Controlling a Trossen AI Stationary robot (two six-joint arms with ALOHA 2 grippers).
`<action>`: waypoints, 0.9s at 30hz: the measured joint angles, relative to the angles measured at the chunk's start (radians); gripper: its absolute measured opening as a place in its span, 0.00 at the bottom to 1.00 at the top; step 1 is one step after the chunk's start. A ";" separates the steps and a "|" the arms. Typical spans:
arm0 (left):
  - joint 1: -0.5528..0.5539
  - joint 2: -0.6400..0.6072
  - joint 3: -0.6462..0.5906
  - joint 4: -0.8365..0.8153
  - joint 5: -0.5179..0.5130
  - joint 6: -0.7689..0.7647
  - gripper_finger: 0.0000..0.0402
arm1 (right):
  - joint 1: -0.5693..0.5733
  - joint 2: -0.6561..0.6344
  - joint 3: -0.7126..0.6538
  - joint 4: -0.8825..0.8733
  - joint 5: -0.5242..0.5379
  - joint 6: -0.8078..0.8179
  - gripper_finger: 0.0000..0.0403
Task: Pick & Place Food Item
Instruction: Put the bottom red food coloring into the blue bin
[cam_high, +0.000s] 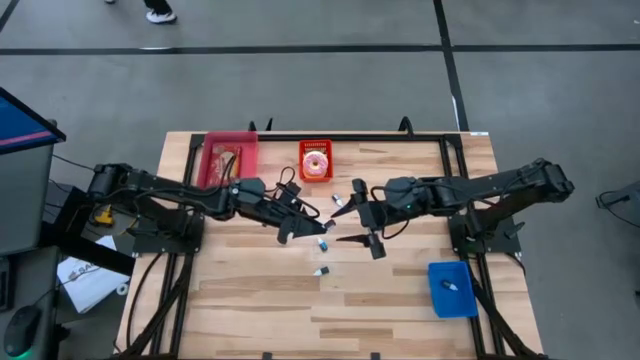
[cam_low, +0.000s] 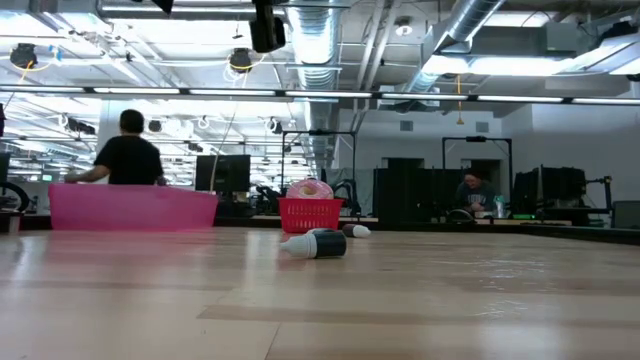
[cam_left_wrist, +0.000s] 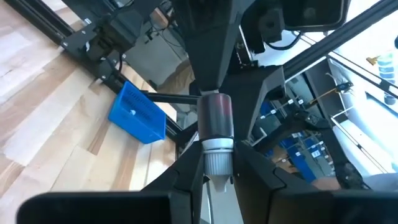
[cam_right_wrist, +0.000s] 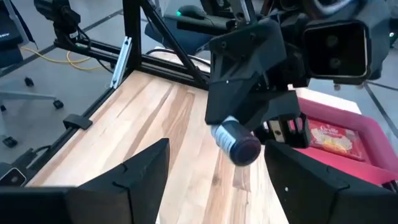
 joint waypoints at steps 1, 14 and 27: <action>0.000 0.001 0.002 -0.001 0.000 0.000 0.16 | 0.000 0.002 0.000 0.002 0.000 -0.003 0.63; 0.000 0.000 0.008 -0.003 -0.006 0.000 0.16 | -0.013 0.047 0.002 0.062 -0.023 -0.007 0.57; -0.001 0.000 0.007 -0.001 -0.003 0.008 0.16 | -0.014 0.052 0.000 0.083 -0.040 -0.006 0.26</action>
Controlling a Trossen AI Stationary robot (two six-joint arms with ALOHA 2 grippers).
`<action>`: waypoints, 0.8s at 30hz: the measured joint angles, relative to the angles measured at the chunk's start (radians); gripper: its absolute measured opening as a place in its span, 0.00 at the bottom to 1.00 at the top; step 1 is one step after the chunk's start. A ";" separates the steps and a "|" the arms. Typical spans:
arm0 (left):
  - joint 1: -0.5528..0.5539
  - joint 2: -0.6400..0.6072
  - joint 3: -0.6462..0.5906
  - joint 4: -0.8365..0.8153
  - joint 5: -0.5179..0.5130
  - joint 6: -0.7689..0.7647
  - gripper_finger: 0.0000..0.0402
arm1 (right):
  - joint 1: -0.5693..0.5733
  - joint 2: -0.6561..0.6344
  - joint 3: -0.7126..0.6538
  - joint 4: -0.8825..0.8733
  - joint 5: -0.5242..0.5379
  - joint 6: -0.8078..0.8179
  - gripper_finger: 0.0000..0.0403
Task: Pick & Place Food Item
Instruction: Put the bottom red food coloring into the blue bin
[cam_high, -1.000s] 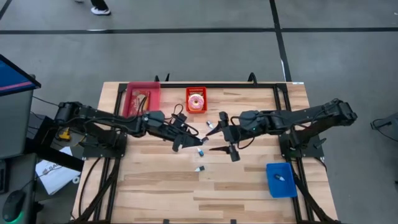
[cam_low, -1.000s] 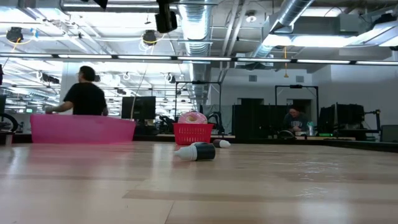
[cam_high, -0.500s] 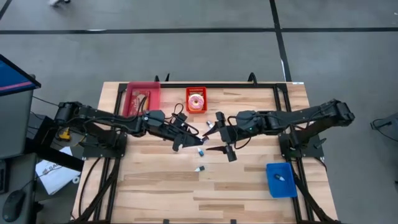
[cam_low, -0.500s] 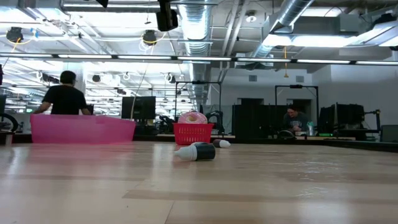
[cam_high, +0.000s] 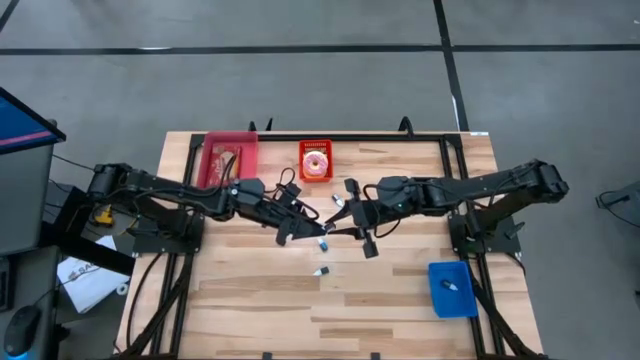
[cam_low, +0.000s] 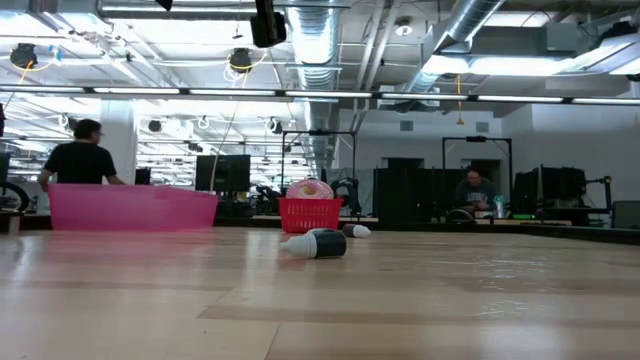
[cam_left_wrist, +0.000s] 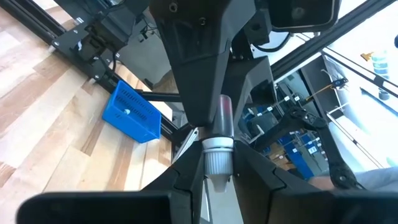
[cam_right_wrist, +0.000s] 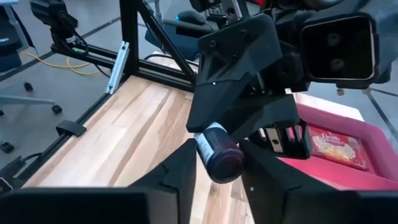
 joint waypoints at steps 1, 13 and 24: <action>0.000 0.000 0.000 0.001 0.004 0.000 0.16 | 0.000 0.000 0.000 0.003 -0.003 0.000 0.24; 0.000 -0.001 0.000 0.005 -0.016 0.028 0.25 | 0.001 0.000 0.000 0.012 -0.010 0.003 0.20; 0.033 -0.060 -0.001 -0.031 -0.034 0.102 0.44 | 0.030 -0.002 0.000 0.002 -0.021 0.028 0.20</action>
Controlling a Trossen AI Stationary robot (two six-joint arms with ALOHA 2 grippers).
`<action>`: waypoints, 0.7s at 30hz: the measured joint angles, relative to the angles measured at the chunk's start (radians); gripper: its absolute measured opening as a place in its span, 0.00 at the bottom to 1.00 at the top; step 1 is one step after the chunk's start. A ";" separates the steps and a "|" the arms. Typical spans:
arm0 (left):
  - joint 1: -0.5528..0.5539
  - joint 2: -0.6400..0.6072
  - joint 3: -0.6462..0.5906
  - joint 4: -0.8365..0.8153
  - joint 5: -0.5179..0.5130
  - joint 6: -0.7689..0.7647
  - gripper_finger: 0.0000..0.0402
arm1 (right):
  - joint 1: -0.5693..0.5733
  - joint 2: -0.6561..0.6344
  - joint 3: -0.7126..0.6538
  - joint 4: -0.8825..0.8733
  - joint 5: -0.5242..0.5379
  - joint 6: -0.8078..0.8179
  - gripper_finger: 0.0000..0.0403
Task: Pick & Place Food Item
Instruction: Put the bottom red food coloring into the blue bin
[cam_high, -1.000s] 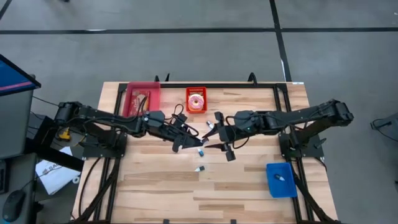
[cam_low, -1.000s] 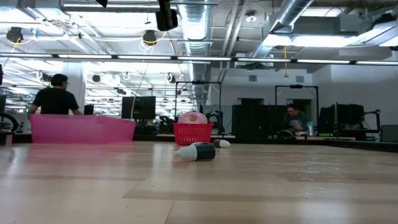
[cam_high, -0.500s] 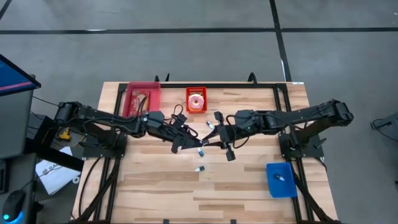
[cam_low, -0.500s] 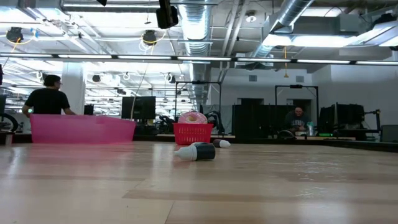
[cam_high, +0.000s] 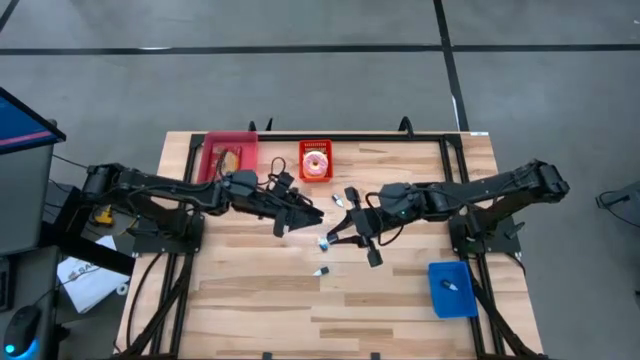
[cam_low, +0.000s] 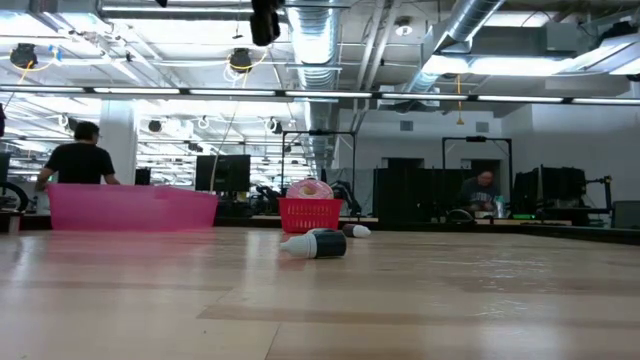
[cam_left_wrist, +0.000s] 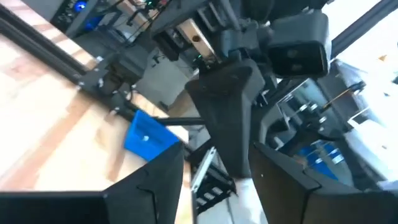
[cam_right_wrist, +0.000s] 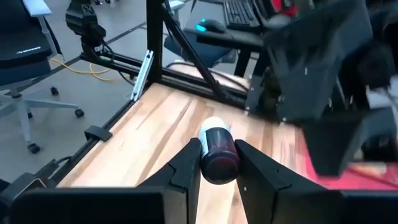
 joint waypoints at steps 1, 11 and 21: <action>0.008 -0.013 0.000 -0.026 0.003 0.017 0.45 | 0.000 0.000 0.000 -0.015 0.002 0.014 0.20; 0.094 -0.238 0.000 -0.358 -0.103 0.164 0.44 | 0.006 -0.003 -0.039 -0.351 -0.057 0.159 0.20; -0.021 -0.482 0.001 -0.769 -0.376 0.102 0.44 | 0.158 -0.067 -0.308 -0.434 -0.148 0.444 0.20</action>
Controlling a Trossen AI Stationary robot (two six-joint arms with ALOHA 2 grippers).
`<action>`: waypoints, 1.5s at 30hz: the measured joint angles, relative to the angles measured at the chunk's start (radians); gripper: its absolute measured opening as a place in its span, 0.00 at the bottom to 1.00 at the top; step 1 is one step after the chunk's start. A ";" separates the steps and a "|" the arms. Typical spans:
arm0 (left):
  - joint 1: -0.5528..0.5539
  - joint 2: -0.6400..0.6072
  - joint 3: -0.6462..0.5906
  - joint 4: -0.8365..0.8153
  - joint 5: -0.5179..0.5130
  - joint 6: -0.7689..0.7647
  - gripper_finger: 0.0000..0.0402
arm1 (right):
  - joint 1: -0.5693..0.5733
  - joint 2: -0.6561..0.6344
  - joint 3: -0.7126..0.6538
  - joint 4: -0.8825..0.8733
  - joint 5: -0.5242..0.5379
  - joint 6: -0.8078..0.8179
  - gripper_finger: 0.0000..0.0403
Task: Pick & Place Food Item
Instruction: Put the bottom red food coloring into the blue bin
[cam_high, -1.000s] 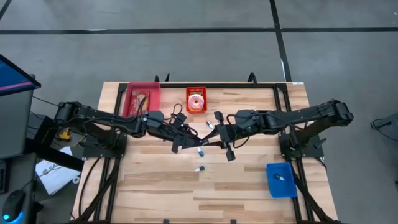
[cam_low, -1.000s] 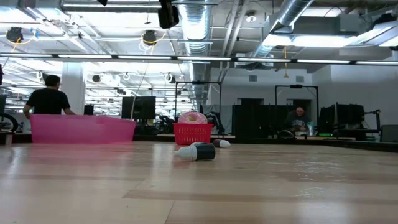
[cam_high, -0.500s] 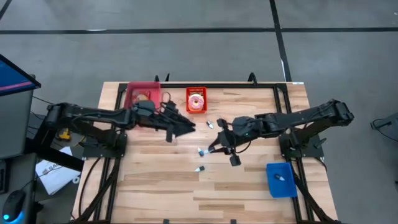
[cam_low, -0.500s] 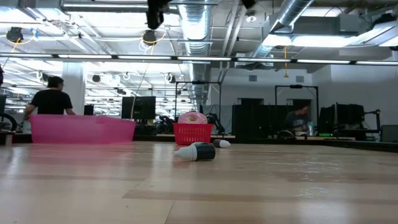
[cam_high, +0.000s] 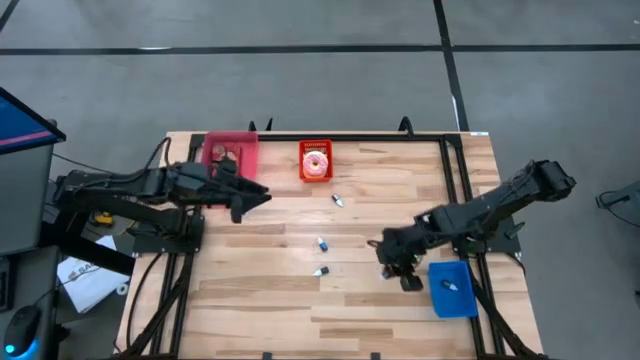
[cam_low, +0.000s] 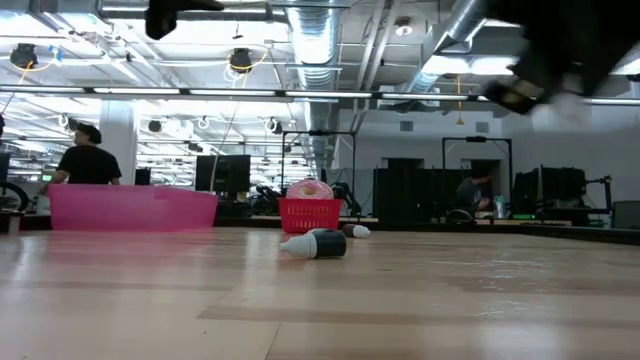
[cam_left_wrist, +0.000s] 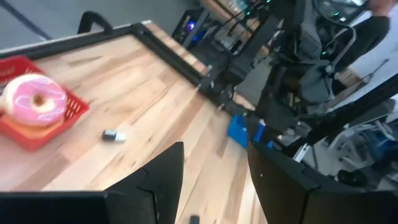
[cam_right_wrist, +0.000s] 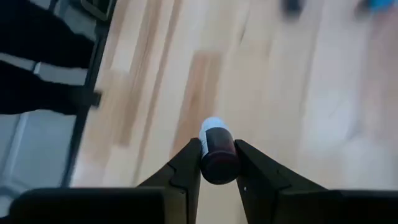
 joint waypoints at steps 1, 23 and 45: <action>-0.024 -0.010 -0.002 -0.020 -0.026 -0.009 0.44 | 0.026 -0.014 -0.026 0.002 0.000 0.051 0.20; -0.135 0.146 -0.244 0.203 -0.112 -0.110 0.45 | 0.679 -0.327 -0.129 -0.415 0.178 1.287 0.20; -0.148 0.187 -0.258 0.253 -0.057 -0.111 0.45 | 0.692 -0.181 -0.227 -0.369 0.276 1.428 0.28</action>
